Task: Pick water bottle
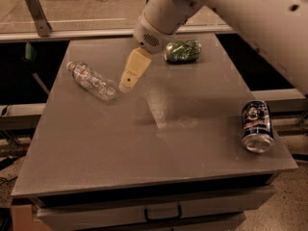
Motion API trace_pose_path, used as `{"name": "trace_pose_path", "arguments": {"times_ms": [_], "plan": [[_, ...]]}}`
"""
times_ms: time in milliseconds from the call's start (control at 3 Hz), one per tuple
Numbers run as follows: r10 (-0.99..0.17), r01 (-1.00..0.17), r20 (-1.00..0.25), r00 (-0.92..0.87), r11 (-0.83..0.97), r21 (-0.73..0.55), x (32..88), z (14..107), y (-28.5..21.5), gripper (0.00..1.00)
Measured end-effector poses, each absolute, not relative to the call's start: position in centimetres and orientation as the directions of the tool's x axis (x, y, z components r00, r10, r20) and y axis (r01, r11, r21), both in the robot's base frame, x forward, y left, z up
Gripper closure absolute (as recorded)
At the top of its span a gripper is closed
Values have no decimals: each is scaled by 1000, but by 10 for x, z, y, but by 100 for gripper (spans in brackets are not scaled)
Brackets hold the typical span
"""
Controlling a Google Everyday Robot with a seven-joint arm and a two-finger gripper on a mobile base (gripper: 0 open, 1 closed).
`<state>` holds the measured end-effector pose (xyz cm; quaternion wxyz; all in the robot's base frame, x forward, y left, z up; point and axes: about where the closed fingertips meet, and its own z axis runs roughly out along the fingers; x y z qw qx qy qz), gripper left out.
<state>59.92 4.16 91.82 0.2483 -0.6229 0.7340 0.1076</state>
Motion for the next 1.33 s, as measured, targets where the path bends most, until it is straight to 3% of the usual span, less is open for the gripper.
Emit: {"name": "trace_pose_path", "arguments": {"times_ms": [667, 1333], "plan": [[-811, -965, -550, -199, 260, -33, 644, 902, 122, 0], [-799, -939, -506, -324, 336, 72, 636, 875, 171, 0]]}}
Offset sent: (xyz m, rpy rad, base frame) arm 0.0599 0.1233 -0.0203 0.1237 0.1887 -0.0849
